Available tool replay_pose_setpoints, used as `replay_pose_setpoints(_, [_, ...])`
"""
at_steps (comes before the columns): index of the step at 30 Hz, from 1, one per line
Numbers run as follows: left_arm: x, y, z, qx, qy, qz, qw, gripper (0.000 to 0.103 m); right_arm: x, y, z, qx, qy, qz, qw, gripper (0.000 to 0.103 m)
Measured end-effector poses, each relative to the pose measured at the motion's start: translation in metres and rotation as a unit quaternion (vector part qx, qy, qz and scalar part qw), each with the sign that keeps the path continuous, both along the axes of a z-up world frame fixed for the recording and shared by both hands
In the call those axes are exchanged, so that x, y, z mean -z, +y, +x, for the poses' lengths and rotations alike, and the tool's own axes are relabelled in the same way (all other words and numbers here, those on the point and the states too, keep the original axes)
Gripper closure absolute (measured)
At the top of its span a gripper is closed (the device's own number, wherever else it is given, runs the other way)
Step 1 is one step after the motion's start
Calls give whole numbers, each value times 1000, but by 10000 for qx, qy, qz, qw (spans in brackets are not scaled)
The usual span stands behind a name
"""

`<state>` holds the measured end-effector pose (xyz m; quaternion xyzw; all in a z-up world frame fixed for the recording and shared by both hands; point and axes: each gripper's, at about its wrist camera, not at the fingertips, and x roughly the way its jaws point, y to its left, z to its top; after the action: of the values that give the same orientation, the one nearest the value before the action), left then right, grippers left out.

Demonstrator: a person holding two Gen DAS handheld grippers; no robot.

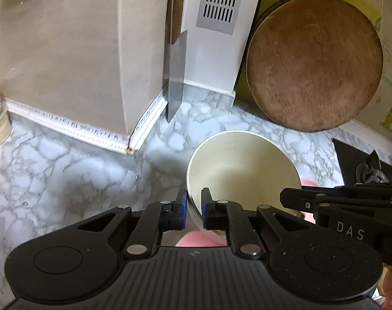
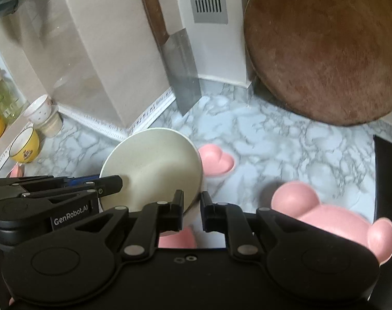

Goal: Organize plates and bowls
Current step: 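Carry the cream bowl with both grippers and lower it into the pink bowl, then open both grippers and pull back from the stacked bowls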

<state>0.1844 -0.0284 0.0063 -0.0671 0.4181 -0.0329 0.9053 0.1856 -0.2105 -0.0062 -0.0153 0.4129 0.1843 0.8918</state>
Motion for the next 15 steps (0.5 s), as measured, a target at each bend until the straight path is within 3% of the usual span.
replay_pose_setpoints(15, [28,3,-30,53,409,140,9990,92,36,6,-25,10,425,-44,9991,89])
